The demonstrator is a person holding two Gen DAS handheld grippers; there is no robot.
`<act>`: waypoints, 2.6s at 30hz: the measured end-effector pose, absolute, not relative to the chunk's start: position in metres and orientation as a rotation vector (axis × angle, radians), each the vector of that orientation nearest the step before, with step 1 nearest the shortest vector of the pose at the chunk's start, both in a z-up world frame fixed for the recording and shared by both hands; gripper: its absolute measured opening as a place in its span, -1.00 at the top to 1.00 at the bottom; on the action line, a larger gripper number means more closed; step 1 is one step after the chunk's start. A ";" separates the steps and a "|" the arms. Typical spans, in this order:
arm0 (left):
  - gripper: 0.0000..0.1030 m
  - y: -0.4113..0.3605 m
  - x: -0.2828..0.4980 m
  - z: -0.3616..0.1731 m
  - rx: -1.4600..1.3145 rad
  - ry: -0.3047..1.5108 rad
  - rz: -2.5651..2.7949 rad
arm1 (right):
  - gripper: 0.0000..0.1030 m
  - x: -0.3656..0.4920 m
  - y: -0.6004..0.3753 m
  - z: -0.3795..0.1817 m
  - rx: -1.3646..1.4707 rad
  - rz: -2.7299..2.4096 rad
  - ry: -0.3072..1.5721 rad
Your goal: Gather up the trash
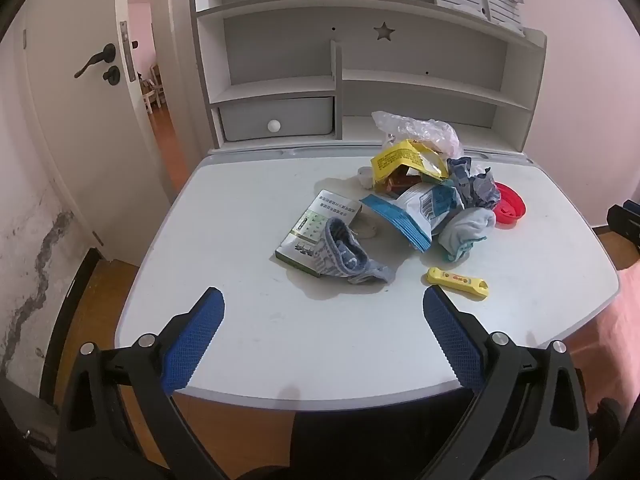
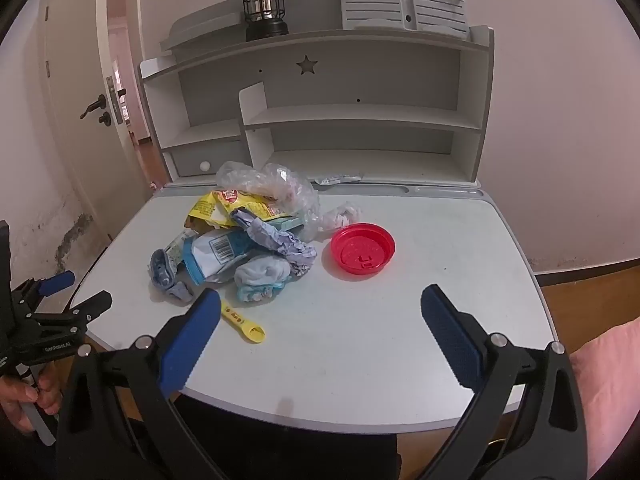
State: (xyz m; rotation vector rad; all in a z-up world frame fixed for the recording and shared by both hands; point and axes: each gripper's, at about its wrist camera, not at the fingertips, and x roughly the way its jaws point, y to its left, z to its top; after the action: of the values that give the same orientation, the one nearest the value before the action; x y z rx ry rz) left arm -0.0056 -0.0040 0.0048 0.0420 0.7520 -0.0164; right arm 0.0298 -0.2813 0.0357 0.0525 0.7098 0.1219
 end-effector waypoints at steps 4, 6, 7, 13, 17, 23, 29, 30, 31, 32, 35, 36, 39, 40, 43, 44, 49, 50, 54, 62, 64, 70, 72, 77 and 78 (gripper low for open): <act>-0.88 -0.005 -0.007 0.006 0.044 0.752 -0.015 | -0.89 0.029 -0.282 0.035 0.052 0.121 0.710; -0.88 -0.005 -0.007 0.007 0.045 0.752 -0.015 | -0.89 0.029 -0.282 0.035 0.052 0.120 0.709; -0.88 -0.005 -0.007 0.007 0.045 0.752 -0.015 | -0.89 0.030 -0.282 0.035 0.052 0.121 0.709; -0.88 -0.004 -0.006 0.005 0.042 0.752 -0.018 | -0.89 0.029 -0.282 0.036 0.052 0.119 0.709; -0.88 -0.004 -0.005 0.004 0.042 0.752 -0.017 | -0.89 0.029 -0.282 0.036 0.051 0.120 0.709; -0.88 -0.005 -0.007 0.005 0.045 0.753 -0.019 | -0.89 0.029 -0.281 0.036 0.050 0.121 0.709; -0.88 -0.004 -0.005 0.003 0.042 0.753 -0.017 | -0.89 0.028 -0.281 0.036 0.051 0.119 0.707; -0.88 -0.004 -0.005 0.003 0.042 0.752 -0.017 | -0.89 0.028 -0.281 0.036 0.051 0.118 0.706; -0.88 -0.004 -0.005 0.003 0.043 0.752 -0.018 | -0.89 0.028 -0.281 0.036 0.051 0.118 0.706; -0.88 -0.004 -0.005 0.003 0.043 0.753 -0.017 | -0.89 0.028 -0.282 0.036 0.051 0.118 0.706; -0.88 -0.005 -0.006 0.002 0.043 0.754 -0.020 | -0.89 0.028 -0.282 0.036 0.051 0.118 0.705; -0.88 -0.005 -0.006 0.002 0.044 0.755 -0.021 | -0.89 0.028 -0.282 0.036 0.051 0.118 0.705; -0.88 -0.005 -0.005 0.001 0.042 0.757 -0.021 | -0.89 0.028 -0.281 0.036 0.050 0.117 0.705; -0.88 -0.005 -0.005 0.000 0.043 0.759 -0.022 | -0.89 0.029 -0.281 0.036 0.050 0.117 0.706; -0.88 -0.005 -0.005 0.000 0.043 0.759 -0.023 | -0.89 0.028 -0.281 0.036 0.050 0.118 0.706; -0.88 -0.005 -0.005 0.000 0.044 0.759 -0.023 | -0.89 0.028 -0.282 0.036 0.049 0.118 0.706; -0.88 -0.005 -0.005 0.000 0.043 0.759 -0.023 | -0.89 0.028 -0.282 0.036 0.049 0.117 0.706; -0.88 -0.005 -0.005 0.000 0.044 0.759 -0.023 | -0.89 0.028 -0.281 0.036 0.049 0.118 0.706; -0.88 -0.005 -0.004 -0.001 0.043 0.761 -0.024 | -0.89 0.028 -0.281 0.036 0.048 0.118 0.707; -0.88 -0.004 -0.002 -0.006 0.040 0.773 -0.030 | -0.89 0.027 -0.282 0.036 0.044 0.126 0.710; -0.88 -0.002 0.000 -0.009 0.032 0.780 -0.047 | -0.89 0.027 -0.282 0.035 0.045 0.150 0.710; -0.88 -0.002 0.020 -0.024 0.015 0.814 -0.080 | -0.89 0.035 -0.272 0.020 -0.019 0.165 0.726; -0.88 -0.006 0.035 -0.030 0.015 0.830 -0.090 | -0.89 0.039 -0.267 0.014 -0.035 0.172 0.735; -0.79 -0.010 0.075 -0.043 0.028 0.853 -0.068 | -0.89 0.050 -0.266 -0.005 -0.037 0.195 0.779; -0.73 -0.010 0.081 -0.045 0.033 0.857 -0.061 | -0.89 0.052 -0.267 -0.009 -0.033 0.198 0.787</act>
State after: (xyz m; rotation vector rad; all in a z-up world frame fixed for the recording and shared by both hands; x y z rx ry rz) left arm 0.0812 -0.0099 -0.0455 0.0334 0.8568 -0.0611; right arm 0.0522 -0.2666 -0.0090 -0.0328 0.7871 0.1983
